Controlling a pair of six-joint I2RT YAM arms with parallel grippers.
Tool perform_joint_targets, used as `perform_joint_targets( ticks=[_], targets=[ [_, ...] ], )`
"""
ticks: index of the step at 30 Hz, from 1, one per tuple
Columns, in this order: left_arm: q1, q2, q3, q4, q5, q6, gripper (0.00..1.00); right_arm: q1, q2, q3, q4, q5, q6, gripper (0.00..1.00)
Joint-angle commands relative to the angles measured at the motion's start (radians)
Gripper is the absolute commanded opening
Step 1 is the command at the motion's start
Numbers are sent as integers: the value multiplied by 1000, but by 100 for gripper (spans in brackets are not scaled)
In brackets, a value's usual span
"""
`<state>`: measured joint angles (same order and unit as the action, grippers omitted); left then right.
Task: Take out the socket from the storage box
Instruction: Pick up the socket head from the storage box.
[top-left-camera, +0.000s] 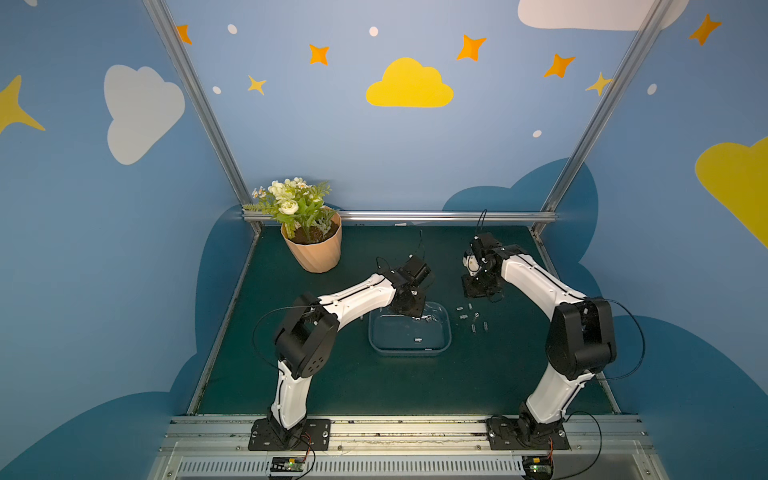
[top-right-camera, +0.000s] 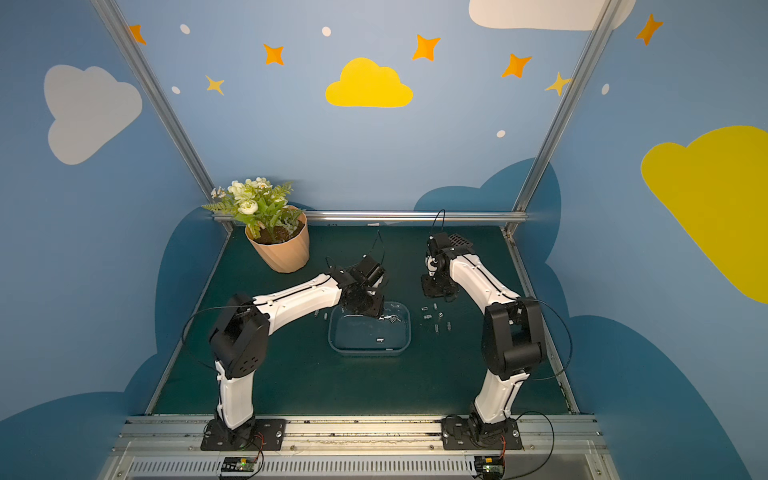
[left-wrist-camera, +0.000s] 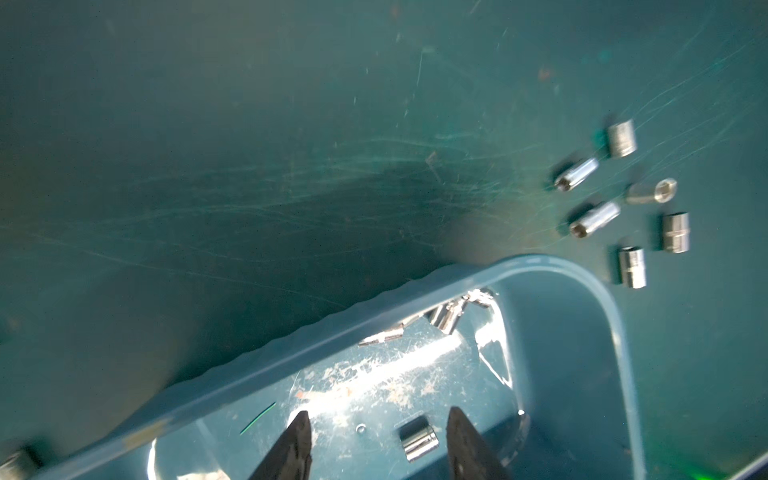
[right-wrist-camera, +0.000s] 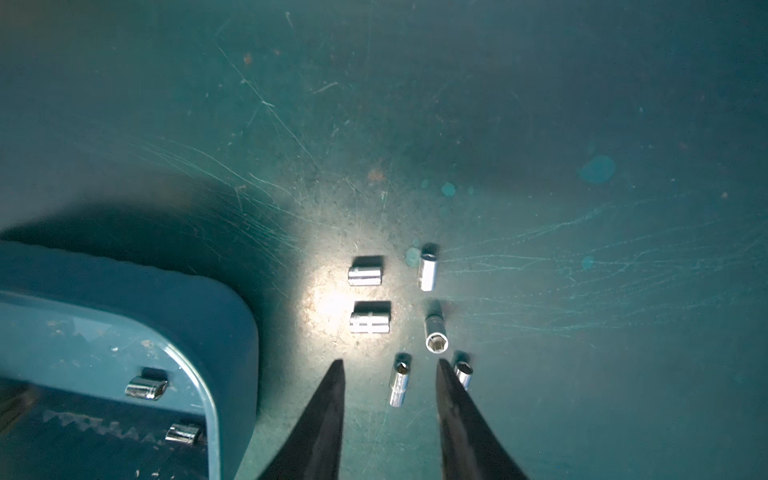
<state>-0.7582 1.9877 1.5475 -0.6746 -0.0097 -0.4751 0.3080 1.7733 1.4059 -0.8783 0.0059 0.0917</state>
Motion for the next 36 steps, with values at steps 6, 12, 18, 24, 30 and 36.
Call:
perform_joint_targets(
  ticks=[6, 12, 18, 24, 30, 36],
  targets=[
    [-7, 75, 47, -49, 10, -1, 53, -15, -35, -29, 5, -21, 7, 37],
    [-16, 124, 82, -57, 13, 13, 53, -18, -35, -39, 9, -26, 8, 37],
    [-23, 160, 100, -63, 11, 20, 53, -21, -35, -49, 13, -30, 11, 37],
    [-24, 188, 110, -65, 7, 18, 51, -21, -34, -54, 15, -32, 11, 37],
    [-26, 213, 122, -74, -15, 10, 49, -22, -34, -59, 15, -32, 11, 37],
    [-27, 227, 127, -75, -50, 3, 46, -23, -34, -68, 21, -35, 12, 37]
  ],
)
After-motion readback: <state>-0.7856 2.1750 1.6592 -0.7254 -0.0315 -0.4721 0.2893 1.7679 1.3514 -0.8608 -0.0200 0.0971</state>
